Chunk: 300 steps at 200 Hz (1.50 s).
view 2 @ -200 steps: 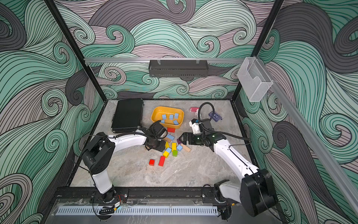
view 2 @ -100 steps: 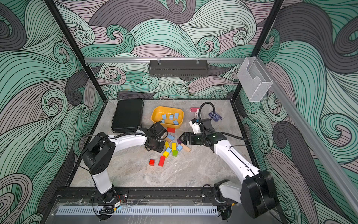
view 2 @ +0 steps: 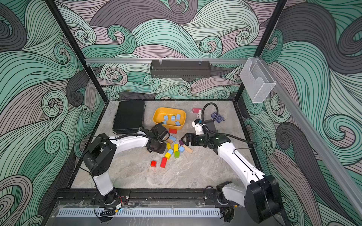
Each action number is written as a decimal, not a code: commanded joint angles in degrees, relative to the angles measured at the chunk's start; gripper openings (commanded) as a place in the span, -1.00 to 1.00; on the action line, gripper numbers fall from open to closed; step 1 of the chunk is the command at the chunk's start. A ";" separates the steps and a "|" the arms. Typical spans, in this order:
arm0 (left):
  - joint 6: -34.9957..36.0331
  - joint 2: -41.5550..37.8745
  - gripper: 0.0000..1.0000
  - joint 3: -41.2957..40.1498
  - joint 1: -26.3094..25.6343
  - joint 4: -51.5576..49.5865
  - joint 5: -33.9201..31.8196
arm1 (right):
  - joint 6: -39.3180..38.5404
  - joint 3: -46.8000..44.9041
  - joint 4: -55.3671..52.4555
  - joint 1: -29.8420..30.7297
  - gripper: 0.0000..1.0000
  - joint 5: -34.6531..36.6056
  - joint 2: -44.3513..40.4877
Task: Pick out the blue building blocks
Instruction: Pick up the building block from the center of the board, then place the building block in the storage box.
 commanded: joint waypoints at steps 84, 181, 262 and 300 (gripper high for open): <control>4.36 -9.69 -1.00 9.47 -0.28 -7.21 -9.51 | -2.20 5.82 -2.66 0.35 0.98 1.62 -3.14; 11.22 -7.59 -1.00 18.65 1.58 -2.08 -14.69 | -2.05 14.13 -2.48 0.10 0.98 2.00 0.98; 15.79 -1.25 -1.00 24.37 5.78 4.58 -13.87 | -2.22 18.47 -1.79 -1.81 0.98 4.49 5.71; 17.52 4.61 -1.00 29.81 7.45 4.23 -13.69 | -2.72 19.01 -1.80 -2.65 0.98 5.06 7.85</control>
